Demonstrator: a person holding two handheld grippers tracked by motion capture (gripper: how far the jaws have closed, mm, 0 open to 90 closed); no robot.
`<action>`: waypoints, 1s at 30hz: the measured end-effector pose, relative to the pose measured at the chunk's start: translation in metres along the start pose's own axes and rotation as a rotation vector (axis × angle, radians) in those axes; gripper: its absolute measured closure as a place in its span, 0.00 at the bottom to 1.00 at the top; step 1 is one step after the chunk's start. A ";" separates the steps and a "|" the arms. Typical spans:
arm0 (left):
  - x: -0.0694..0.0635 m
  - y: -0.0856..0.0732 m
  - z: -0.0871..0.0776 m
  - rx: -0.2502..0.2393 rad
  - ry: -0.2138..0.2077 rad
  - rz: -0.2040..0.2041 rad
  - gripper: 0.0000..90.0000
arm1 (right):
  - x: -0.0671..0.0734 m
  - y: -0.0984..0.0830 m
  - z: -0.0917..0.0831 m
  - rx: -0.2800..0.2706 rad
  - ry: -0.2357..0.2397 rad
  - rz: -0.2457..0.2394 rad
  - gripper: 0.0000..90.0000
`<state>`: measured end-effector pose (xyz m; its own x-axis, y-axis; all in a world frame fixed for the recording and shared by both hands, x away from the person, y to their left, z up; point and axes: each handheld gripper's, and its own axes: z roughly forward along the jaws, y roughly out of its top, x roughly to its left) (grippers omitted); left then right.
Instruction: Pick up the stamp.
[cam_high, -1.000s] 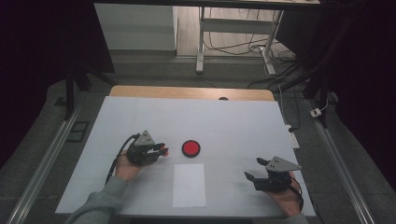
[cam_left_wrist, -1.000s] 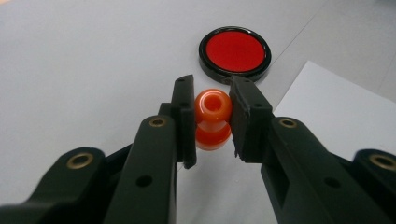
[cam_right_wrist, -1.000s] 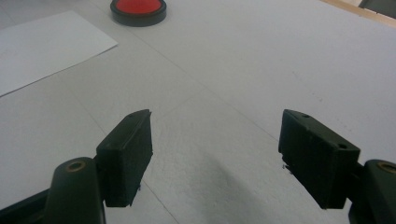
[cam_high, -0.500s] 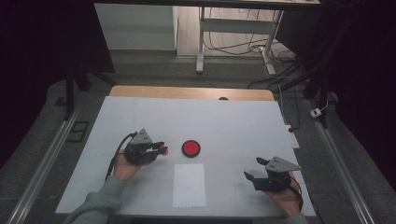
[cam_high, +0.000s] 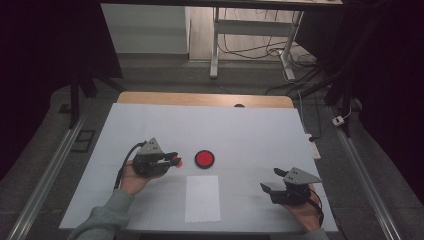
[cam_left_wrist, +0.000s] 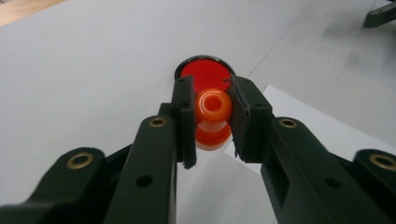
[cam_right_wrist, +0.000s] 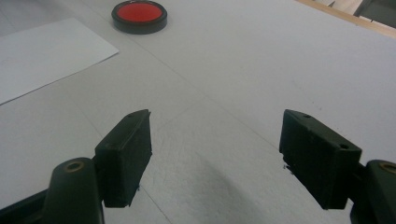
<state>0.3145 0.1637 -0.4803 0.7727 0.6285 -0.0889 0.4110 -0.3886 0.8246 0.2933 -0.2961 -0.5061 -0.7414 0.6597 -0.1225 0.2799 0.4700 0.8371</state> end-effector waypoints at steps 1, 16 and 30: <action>-0.002 0.001 -0.001 -0.005 -0.005 -0.001 0.80 | 0.000 0.000 0.000 0.000 0.000 0.000 0.28; -0.030 0.017 0.002 -0.029 -0.095 0.061 0.80 | 0.001 0.000 0.003 0.008 0.008 0.001 0.28; -0.042 0.021 0.013 -0.025 -0.160 0.067 0.80 | 0.002 0.001 0.004 0.011 0.009 -0.004 0.28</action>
<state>0.2970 0.1206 -0.4659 0.8660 0.4856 -0.1195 0.3452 -0.4076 0.8454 0.2947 -0.2916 -0.5079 -0.7480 0.6527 -0.1205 0.2840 0.4788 0.8307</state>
